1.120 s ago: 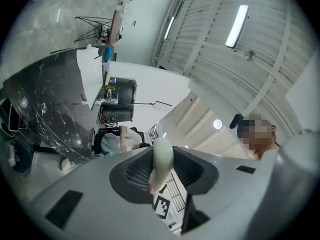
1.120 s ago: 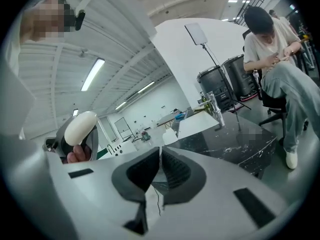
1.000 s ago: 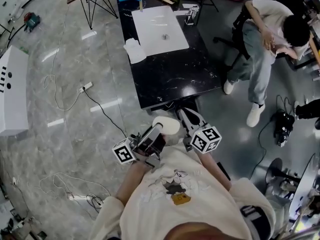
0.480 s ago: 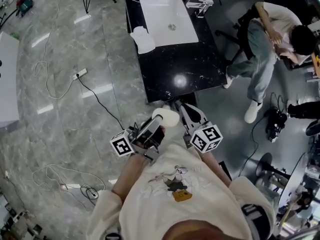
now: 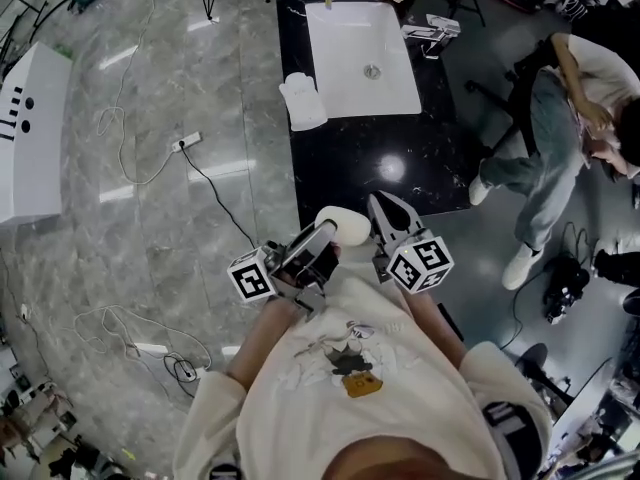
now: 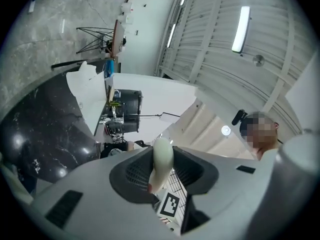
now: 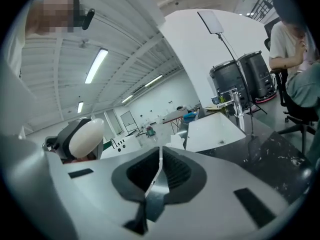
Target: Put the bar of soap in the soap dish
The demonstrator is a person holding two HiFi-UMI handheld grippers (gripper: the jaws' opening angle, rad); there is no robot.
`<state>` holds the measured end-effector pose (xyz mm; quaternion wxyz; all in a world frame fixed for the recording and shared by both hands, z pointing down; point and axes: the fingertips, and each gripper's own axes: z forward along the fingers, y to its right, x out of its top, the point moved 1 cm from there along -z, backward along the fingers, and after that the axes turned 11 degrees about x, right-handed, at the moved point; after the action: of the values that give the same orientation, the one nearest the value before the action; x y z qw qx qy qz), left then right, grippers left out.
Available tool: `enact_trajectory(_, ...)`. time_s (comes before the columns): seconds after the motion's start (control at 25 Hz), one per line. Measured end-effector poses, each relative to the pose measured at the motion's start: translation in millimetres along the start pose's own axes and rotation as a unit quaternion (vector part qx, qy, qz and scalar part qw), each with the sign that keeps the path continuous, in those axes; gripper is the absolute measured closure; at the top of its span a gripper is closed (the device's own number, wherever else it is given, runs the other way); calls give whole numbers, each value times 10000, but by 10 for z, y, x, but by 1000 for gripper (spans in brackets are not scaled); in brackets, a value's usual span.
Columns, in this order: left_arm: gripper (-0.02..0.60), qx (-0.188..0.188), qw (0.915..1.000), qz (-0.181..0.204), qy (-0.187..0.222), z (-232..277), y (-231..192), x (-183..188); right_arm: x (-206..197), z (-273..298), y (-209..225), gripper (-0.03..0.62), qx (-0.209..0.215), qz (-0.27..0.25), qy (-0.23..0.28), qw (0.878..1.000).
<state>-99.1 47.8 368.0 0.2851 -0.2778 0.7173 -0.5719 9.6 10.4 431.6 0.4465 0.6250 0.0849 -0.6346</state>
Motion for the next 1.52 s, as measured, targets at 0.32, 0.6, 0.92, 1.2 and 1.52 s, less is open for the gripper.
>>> enact_trajectory(0.32, 454, 214, 9989, 141, 397, 685, -116, 239, 341, 290, 636, 585, 408, 131, 32, 9991)
enact_trajectory(0.6, 454, 477, 9944, 391, 859, 1001, -243, 437, 465, 434, 1051, 585, 608, 295, 77, 9977)
enact_trajectory(0.92, 454, 907, 9875, 679, 1096, 1024, -392, 822, 482, 690, 1045, 585, 702, 322, -47, 9970)
enact_trajectory(1.2, 454, 1537, 9597, 2271, 619, 965, -504, 1314, 478, 1073, 983, 585, 603, 188, -115, 9979)
enact_trajectory(1.52, 454, 1953, 9054, 3768, 92, 1072, -530, 1768, 535, 1342, 961, 586, 283, 265, -298, 9988)
